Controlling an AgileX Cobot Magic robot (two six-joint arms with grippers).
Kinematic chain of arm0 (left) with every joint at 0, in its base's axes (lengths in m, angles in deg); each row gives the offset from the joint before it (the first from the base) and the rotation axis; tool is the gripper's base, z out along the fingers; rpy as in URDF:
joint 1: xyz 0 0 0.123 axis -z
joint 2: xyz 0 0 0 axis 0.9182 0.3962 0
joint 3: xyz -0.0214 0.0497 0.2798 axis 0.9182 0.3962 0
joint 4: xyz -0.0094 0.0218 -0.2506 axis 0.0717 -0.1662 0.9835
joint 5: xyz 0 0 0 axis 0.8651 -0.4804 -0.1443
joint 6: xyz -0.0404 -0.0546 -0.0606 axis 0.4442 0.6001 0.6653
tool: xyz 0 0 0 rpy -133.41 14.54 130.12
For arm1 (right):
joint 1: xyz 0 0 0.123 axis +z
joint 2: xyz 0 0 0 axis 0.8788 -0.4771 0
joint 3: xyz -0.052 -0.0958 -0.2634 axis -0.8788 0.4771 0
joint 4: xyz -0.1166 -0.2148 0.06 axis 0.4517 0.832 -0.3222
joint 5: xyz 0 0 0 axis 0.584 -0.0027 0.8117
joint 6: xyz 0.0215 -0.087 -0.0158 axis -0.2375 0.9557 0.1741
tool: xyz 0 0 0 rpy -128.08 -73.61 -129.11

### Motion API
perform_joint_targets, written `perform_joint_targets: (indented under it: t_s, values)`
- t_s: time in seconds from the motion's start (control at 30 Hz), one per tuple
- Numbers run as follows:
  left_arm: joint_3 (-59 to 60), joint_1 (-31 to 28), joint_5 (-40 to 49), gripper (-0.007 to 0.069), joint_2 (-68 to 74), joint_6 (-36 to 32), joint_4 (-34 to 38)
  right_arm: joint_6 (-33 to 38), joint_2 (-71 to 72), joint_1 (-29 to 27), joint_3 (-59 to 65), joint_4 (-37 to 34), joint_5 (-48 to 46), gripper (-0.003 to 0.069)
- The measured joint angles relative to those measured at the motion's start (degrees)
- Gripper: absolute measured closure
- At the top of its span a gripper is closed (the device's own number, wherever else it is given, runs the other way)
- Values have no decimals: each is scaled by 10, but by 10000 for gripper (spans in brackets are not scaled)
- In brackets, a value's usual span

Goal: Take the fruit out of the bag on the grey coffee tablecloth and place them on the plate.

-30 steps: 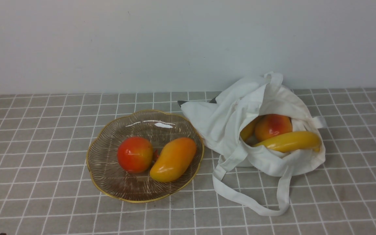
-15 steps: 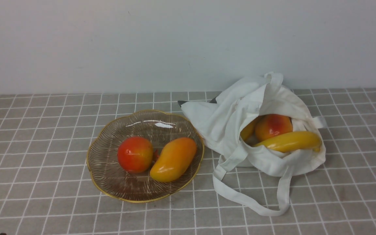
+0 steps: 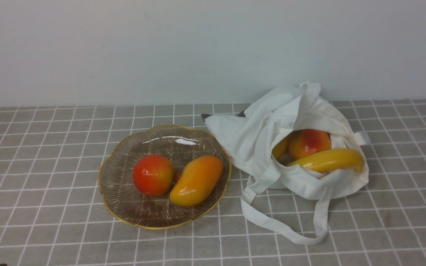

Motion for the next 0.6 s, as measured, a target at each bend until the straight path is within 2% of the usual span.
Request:
perform_joint_targets:
  t_s: [0.1, 0.13, 0.17, 0.2, 0.3, 0.37, 0.47, 0.6]
  values:
    - [0, 0, 0, 632, 0, 0, 0, 4, 0, -78, 43, -5, 0, 673]
    - [0, 0, 0, 632, 0, 0, 0, 4, 0, -84, 46, -6, 0, 673]
    - [0, 0, 0, 632, 0, 0, 0, 5, 0, -148, 77, -7, -2, 673]
    - [0, 0, 0, 632, 0, 0, 0, 6, 0, -162, 84, -7, -3, 673]
    - [0, 0, 0, 632, 0, 0, 0, 6, 0, -257, 135, -6, -20, 673]
    - [0, 0, 0, 632, 0, 0, 0, 6, -1, -311, 149, -5, -63, 673]
    - [0, 0, 0, 632, 0, 0, 0, 6, -1, -368, 152, -3, -159, 673]
    - [0, 0, 0, 632, 0, 0, 0, 6, -1, -396, 149, 0, -184, 673]
